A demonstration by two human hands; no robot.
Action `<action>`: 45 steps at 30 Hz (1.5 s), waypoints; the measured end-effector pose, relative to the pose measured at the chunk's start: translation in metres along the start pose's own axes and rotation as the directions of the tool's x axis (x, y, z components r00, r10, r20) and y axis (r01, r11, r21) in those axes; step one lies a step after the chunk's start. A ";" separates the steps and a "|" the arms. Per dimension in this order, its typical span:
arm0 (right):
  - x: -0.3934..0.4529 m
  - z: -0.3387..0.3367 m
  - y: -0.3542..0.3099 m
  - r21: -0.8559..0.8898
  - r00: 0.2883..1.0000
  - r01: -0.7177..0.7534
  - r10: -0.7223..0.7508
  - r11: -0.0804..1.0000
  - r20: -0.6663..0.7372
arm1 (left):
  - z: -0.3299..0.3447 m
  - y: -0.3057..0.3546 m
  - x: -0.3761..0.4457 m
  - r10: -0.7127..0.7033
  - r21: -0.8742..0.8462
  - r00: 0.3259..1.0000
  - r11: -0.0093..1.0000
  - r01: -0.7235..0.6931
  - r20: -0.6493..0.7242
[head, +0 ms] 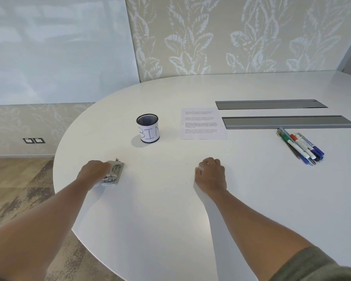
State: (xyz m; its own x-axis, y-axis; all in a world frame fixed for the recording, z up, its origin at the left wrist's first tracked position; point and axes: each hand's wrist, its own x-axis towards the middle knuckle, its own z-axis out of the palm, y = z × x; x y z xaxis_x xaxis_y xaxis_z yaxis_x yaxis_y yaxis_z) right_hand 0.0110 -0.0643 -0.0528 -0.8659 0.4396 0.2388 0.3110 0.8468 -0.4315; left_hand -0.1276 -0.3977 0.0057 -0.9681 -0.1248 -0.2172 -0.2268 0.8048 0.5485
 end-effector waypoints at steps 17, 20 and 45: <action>0.017 0.007 -0.021 0.085 0.997 -0.047 0.041 0.995 0.066 | 0.035 0.028 -0.029 0.431 0.123 0.899 0.899 -0.421 -0.073; 0.020 0.006 -0.020 0.098 0.994 -0.077 0.069 0.992 0.082 | 0.043 0.025 -0.033 0.445 0.144 0.895 0.888 -0.436 -0.035; 0.020 0.003 -0.021 0.132 0.986 -0.123 0.106 0.984 0.127 | 0.051 0.030 -0.047 0.362 0.155 0.929 0.925 -0.346 -0.083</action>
State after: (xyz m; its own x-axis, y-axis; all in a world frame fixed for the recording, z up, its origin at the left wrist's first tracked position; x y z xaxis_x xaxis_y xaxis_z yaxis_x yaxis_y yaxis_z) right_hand -0.0141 -0.0742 -0.0410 -0.8706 0.4855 0.0795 0.3604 0.7394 -0.5687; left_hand -0.0831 -0.3378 -0.0088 -0.9899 0.1267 0.0640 0.1419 0.8779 0.4573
